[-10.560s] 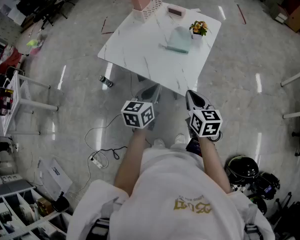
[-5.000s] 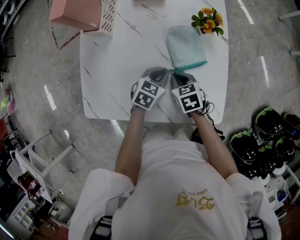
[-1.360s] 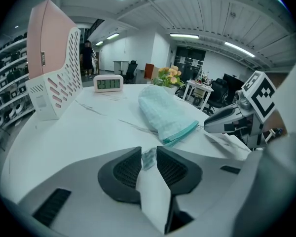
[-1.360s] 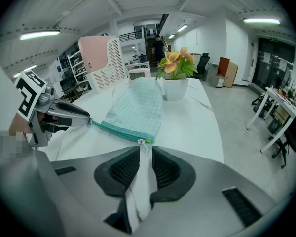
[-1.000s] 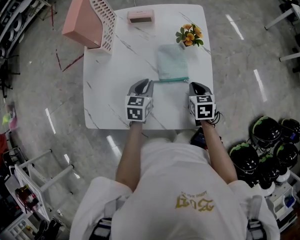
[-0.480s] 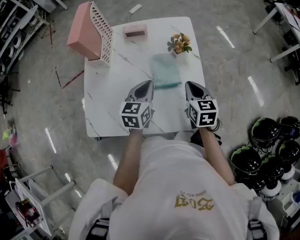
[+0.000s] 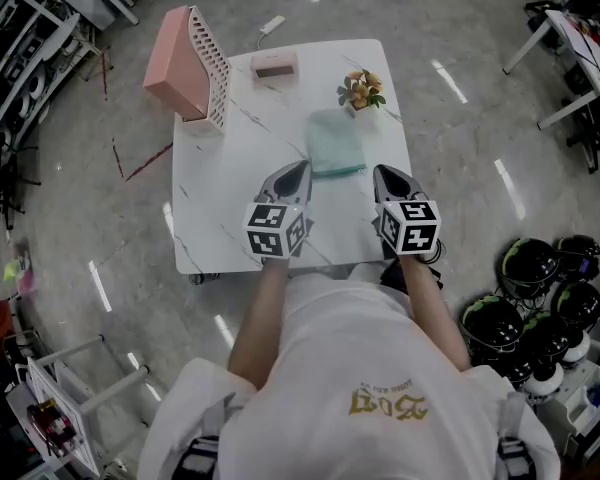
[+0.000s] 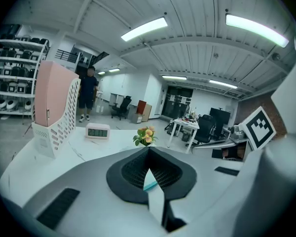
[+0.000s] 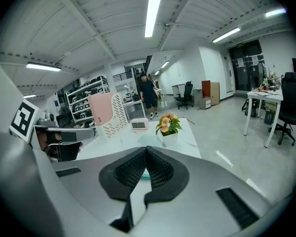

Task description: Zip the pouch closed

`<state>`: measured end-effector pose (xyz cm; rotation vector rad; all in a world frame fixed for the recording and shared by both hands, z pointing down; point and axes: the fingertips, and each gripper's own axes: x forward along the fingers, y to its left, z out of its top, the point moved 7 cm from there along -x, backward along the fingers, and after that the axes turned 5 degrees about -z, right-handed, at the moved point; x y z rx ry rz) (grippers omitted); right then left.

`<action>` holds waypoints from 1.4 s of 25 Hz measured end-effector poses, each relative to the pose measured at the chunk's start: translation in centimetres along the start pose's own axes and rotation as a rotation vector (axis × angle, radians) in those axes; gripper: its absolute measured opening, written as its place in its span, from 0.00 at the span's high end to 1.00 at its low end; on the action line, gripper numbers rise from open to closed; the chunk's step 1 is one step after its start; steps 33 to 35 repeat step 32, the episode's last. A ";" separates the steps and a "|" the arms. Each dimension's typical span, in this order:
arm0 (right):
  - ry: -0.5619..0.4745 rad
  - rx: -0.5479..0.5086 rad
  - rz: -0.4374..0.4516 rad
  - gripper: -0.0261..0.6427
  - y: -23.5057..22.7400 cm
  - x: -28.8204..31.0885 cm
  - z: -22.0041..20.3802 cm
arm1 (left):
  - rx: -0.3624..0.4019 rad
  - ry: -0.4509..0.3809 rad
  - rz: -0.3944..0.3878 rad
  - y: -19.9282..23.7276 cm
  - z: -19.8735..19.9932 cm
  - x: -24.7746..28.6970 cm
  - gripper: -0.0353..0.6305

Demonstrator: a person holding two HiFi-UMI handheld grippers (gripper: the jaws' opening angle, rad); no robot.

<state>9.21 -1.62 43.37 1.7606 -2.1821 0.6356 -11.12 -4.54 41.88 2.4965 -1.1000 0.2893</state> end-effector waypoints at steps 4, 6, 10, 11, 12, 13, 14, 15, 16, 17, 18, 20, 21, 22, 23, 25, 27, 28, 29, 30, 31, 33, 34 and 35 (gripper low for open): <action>-0.001 0.001 0.002 0.94 0.4 -0.1 0.0 | -0.009 -0.003 0.006 0.3 -0.1 -0.5 0.92; 0.002 -0.001 0.003 0.94 0.6 -0.1 -0.1 | -0.011 -0.003 0.008 0.4 -0.3 -0.7 0.92; 0.008 -0.009 0.005 0.94 0.9 -0.2 -0.4 | -0.016 -0.002 0.010 0.4 -0.6 -0.9 0.92; 0.010 -0.009 0.005 0.94 0.9 -0.2 -0.4 | -0.017 -0.002 0.011 0.5 -0.6 -0.9 0.92; 0.011 -0.008 0.006 0.94 0.9 -0.1 -0.4 | -0.018 -0.001 0.012 0.5 -0.7 -1.0 0.92; 0.012 -0.008 0.007 0.94 0.9 -0.1 -0.5 | -0.020 -0.001 0.014 0.6 -0.7 -1.1 0.92; 0.013 -0.008 0.007 0.94 0.9 -0.1 -0.5 | -0.022 -0.001 0.017 0.7 -0.8 -1.1 0.92; 0.013 -0.008 0.008 0.94 0.9 -0.1 -0.4 | -0.024 -0.002 0.019 0.8 -0.8 -1.2 0.92; 0.013 -0.009 0.008 0.94 1.0 -0.1 -0.4 | -0.028 -0.003 0.022 0.9 -0.8 -1.3 0.92; 0.014 -0.009 0.010 0.94 1.0 -0.1 -0.4 | -0.031 -0.004 0.024 1.0 -0.9 -1.4 0.92; 0.014 -0.010 0.012 0.94 1.0 0.0 -0.4 | -0.034 -0.005 0.026 1.0 -0.9 -1.4 0.92; 0.016 -0.009 0.014 0.94 1.0 -0.1 -0.5 | -0.038 -0.007 0.028 1.0 -0.9 -1.4 0.92; 0.016 -0.008 0.015 0.94 1.0 -0.1 -0.6 | -0.038 -0.009 0.029 1.0 -0.9 -1.4 0.92; 0.017 -0.007 0.016 0.94 1.0 -0.2 -0.6 | -0.039 -0.011 0.029 1.0 -0.9 -1.5 0.92; 0.017 -0.006 0.016 0.94 1.0 -0.2 -0.6 | -0.040 -0.012 0.029 1.0 -0.9 -1.5 0.92; 0.019 -0.005 0.016 0.94 1.0 -0.2 -0.7 | -0.042 -0.012 0.030 1.1 -1.0 -1.4 0.92; 0.022 -0.003 0.017 0.94 0.9 -0.1 -0.8 | -0.045 -0.011 0.030 1.1 -1.1 -1.3 0.92; 0.023 -0.002 0.017 0.94 0.9 0.0 -0.9 | -0.047 -0.010 0.029 1.2 -1.1 -1.3 0.92; 0.024 0.000 0.018 0.94 0.8 0.0 -0.8 | -0.047 -0.010 0.028 1.1 -1.1 -1.2 0.92; 0.025 0.001 0.019 0.94 0.8 0.0 -0.8 | -0.047 -0.010 0.027 1.1 -1.1 -1.1 0.92; 0.026 0.002 0.019 0.94 0.8 0.1 -0.8 | -0.047 -0.011 0.026 1.1 -1.0 -1.0 0.92; 0.026 0.003 0.020 0.94 0.7 0.1 -0.7 | -0.047 -0.011 0.026 1.1 -0.9 -1.0 0.92; 0.026 0.003 0.020 0.94 0.7 0.1 -0.7 | -0.047 -0.011 0.026 1.1 -0.9 -1.0 0.92; 0.026 0.003 0.020 0.94 0.7 0.1 -0.7 | -0.047 -0.011 0.026 1.1 -0.9 -1.0 0.92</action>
